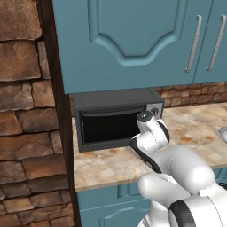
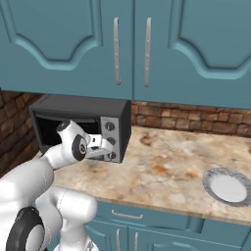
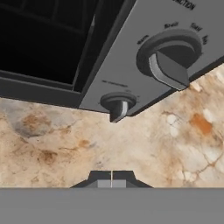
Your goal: Pick up the bagel from the plate, place it on the toaster oven rack, close the door, and set the timer.
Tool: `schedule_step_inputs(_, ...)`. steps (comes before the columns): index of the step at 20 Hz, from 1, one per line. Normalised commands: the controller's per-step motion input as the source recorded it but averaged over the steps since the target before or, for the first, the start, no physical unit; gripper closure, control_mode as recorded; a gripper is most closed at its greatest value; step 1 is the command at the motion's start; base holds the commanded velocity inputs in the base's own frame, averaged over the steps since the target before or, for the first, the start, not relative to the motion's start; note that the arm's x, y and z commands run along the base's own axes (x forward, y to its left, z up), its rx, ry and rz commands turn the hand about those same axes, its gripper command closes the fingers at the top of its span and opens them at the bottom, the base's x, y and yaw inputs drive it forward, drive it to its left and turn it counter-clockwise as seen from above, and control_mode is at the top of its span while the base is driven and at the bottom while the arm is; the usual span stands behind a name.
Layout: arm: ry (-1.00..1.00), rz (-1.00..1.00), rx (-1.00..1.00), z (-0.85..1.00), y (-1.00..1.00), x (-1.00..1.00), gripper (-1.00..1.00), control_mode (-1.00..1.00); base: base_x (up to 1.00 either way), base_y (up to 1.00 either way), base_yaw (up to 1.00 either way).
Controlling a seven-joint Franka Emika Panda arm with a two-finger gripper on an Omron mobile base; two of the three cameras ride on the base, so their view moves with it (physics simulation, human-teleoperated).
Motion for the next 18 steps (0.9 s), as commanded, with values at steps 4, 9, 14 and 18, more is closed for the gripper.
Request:
schedule_step_inputs(4, -0.13, 0.00, -0.03, -0.36, 0.00, 0.04, 1.00, -1.00, 0.00, 0.00, 0.00)
schedule_step_inputs(9, -0.19, 0.00, -0.07, -0.30, -0.05, 0.00, 1.00, -1.00, 0.00, 0.00, 0.00)
schedule_step_inputs(14, -0.11, 0.00, -0.06, -0.44, -0.24, 0.00, 1.00, -1.00, 0.00, 0.00, 0.00)
schedule_step_inputs(18, -0.04, 0.00, -0.01, -0.47, -0.36, 0.00, 1.00, -1.00, 0.00, 0.00, 0.00)
